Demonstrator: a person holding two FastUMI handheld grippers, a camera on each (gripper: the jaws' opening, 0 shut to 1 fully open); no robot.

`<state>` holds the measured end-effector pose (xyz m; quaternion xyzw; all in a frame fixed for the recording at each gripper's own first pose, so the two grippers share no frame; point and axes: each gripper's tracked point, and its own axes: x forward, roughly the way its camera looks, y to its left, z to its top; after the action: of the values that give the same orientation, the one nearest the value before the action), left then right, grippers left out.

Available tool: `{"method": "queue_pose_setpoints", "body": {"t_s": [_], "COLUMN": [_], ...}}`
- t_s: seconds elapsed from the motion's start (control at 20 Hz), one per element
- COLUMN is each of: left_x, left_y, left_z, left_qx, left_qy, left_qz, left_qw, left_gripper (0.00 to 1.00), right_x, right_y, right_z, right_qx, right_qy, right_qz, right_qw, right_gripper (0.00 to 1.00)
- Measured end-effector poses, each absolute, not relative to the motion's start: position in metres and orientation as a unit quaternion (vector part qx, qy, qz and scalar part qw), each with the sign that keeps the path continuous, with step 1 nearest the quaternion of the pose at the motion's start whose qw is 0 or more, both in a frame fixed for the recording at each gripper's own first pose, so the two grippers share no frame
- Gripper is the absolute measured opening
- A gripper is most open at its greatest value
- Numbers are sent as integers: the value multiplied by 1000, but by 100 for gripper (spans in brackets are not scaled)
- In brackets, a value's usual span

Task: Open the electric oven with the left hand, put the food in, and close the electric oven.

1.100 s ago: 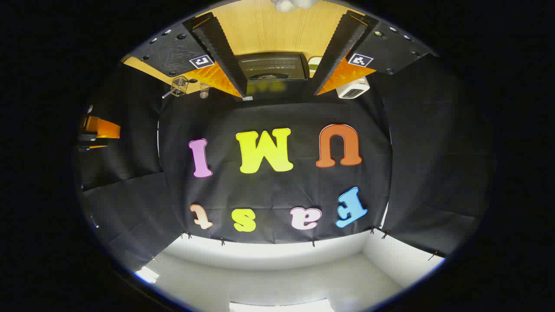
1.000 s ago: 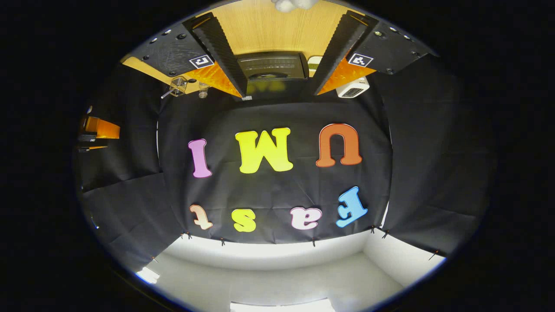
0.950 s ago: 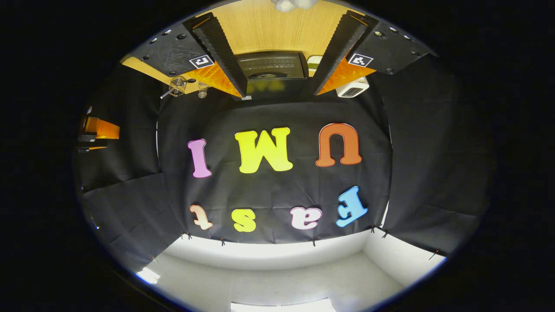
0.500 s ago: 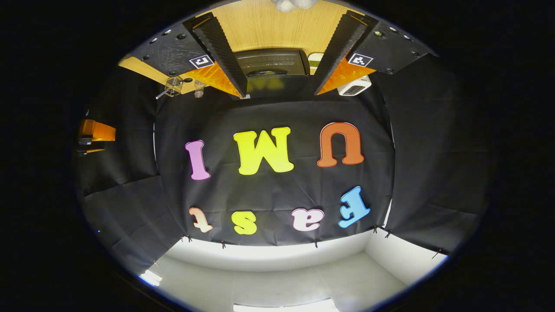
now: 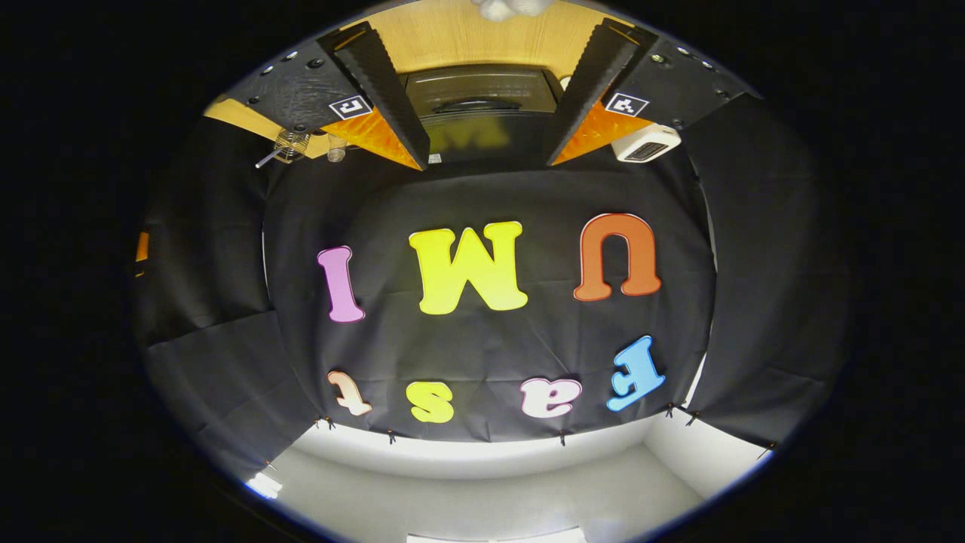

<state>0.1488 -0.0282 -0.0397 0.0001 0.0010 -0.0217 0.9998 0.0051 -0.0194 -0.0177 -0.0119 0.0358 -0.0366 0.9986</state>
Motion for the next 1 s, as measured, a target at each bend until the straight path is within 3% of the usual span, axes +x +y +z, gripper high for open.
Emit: {"method": "queue_pose_setpoints", "body": {"t_s": [0.4,0.5,0.65,0.9,1.0], "left_x": [250,262,273,281,285], "left_y": [-45,-43,-42,-43,-44], "left_z": [-123,-144,-174,-210,-208], "left_qx": [-7,-1,6,19,13], "left_qy": [58,77,109,147,136], "left_qz": [-24,-18,-18,-22,-23], "left_qw": [998,997,994,989,990], "left_gripper": [96,96,96,97,97], "right_x": [-15,-18,-22,-24,-24], "right_y": [-32,-37,-46,-50,-48], "right_z": [-42,-45,-48,-55,-56], "right_qx": [-4,1,0,5,5], "right_qy": [81,87,94,105,108], "right_qz": [-62,-68,-78,-83,-82], "right_qw": [995,994,993,991,991], "right_gripper": [100,96,100,96,100]}}
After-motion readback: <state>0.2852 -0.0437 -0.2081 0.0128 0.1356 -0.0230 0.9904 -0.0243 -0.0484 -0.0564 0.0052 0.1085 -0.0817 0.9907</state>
